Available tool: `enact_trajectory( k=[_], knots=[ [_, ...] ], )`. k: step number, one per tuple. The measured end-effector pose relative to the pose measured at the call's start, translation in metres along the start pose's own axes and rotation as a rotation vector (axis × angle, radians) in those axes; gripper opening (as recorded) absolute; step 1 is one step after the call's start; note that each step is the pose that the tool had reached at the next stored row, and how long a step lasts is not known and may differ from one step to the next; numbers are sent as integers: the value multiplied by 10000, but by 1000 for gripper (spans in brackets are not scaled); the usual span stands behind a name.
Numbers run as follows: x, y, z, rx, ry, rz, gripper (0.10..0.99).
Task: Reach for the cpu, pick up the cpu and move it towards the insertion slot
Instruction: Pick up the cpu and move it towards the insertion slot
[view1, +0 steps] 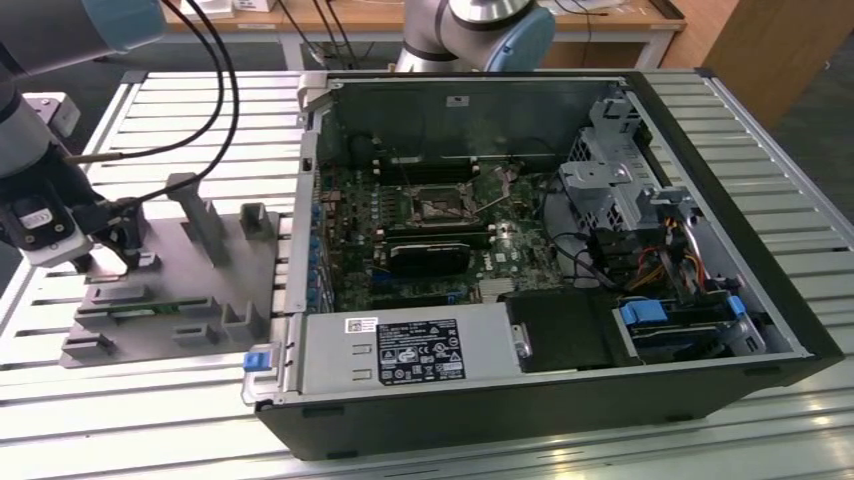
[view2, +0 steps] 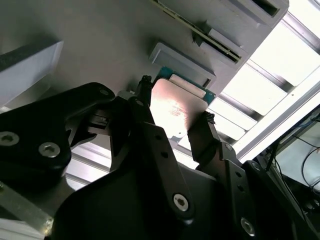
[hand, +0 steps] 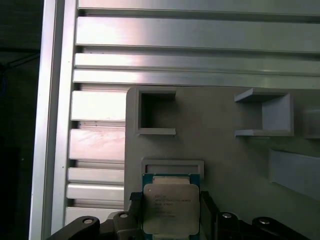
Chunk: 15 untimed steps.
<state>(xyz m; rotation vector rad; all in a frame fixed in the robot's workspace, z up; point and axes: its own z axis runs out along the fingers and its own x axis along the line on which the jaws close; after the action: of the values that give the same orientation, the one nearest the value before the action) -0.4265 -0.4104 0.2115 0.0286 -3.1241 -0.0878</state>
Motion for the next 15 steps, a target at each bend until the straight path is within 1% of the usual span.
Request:
enact_trajectory(
  k=[6,15],
  knots=[
    [0,2,-34,1,2,1,541],
    [1,4,-65,1,2,0,541]
  ],
)
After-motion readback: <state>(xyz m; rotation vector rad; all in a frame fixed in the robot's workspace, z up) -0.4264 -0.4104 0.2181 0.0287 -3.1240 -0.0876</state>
